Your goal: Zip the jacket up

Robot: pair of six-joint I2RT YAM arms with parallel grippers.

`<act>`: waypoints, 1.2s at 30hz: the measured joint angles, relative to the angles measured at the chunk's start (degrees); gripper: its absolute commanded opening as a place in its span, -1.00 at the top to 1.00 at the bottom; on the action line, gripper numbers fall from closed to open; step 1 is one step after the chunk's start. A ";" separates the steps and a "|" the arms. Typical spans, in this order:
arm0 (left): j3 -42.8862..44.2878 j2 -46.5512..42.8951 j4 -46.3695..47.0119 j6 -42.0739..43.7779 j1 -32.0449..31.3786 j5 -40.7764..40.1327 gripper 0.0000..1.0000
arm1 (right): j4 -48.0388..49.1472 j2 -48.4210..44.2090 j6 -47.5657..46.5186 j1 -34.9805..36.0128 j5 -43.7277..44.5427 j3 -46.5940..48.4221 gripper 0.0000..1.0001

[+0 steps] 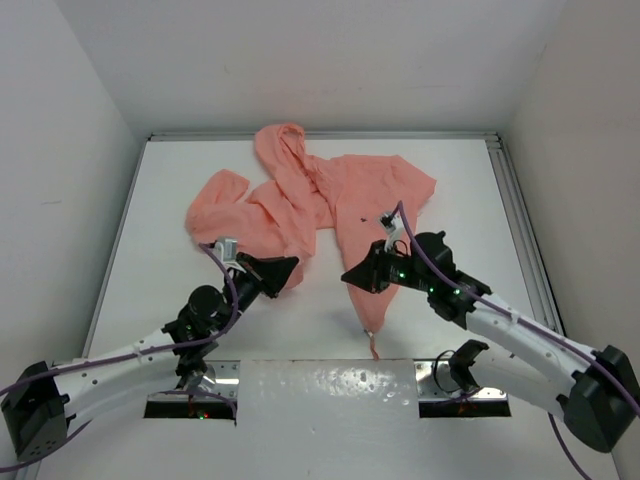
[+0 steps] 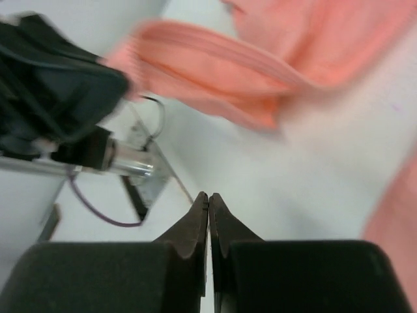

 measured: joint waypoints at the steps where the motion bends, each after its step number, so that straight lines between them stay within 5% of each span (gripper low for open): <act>1: 0.00 -0.13 0.87 1.18 0.00 0.39 1.00 | -1.68 -1.46 -0.72 0.00 1.73 -0.98 1.00; 12: 1.01 1.42 4.15 10.19 0.00 3.96 1.00 | -21.05 -5.53 -5.25 1.20 16.50 -8.59 0.99; 20: 1.77 4.98 4.37 11.47 0.00 6.16 1.00 | -24.50 -0.55 -6.32 6.82 21.97 -9.09 0.35; 36: 1.77 6.58 4.42 11.43 0.00 6.78 1.00 | -26.16 9.73 -6.27 11.87 30.03 -7.65 0.14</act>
